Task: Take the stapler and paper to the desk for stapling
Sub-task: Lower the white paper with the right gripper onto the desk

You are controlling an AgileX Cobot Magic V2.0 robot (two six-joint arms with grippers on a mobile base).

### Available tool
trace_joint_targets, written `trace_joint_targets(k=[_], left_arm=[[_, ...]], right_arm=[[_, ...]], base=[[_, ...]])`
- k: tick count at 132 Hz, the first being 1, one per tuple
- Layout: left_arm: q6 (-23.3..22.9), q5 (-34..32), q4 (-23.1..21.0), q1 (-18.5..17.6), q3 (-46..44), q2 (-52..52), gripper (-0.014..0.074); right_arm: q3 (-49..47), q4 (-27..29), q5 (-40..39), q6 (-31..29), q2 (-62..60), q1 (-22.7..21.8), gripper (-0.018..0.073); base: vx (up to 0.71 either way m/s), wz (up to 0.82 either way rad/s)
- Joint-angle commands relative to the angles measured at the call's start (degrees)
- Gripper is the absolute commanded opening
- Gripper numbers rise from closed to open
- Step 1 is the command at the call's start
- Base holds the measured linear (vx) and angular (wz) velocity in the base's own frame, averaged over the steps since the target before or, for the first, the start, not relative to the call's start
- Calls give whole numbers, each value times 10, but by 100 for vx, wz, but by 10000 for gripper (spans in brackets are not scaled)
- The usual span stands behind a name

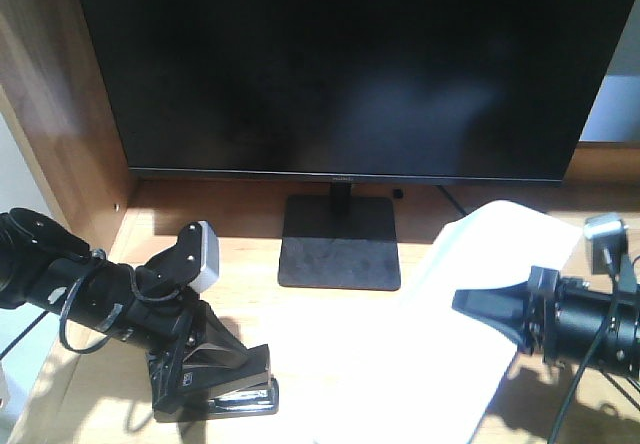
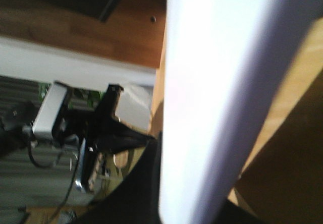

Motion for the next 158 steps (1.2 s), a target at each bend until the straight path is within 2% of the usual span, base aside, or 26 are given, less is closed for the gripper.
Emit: trace_joint_targets(k=[1, 28, 38, 63, 77, 123, 158], left_arm=[[-3, 24, -25, -2, -10, -22, -6], [-3, 24, -26, -2, -10, -22, -6], [-3, 24, -26, -2, -10, -22, -6], [-3, 24, -26, -2, -10, -22, -6], [-3, 24, -26, -2, -10, -22, -6], [-3, 24, -26, -2, -10, -22, -6], [-3, 24, -26, -2, -10, -22, -6]], right_arm=[[-12, -28, -109, 2, -11, -4, -6], [-12, -56, -109, 4, -11, 5, -2], [-12, -56, -109, 4, -11, 29, -3], [-12, -55, -109, -12, -11, 121, -3], [-12, -55, -105, -29, -11, 144, -3], [-12, -105, 6, -55, -11, 151, -3], [-12, -104, 41, -95, -11, 151, -3]], base=[[0, 0], [0, 0], [0, 0], [0, 0], [0, 0], [0, 0], [0, 0]])
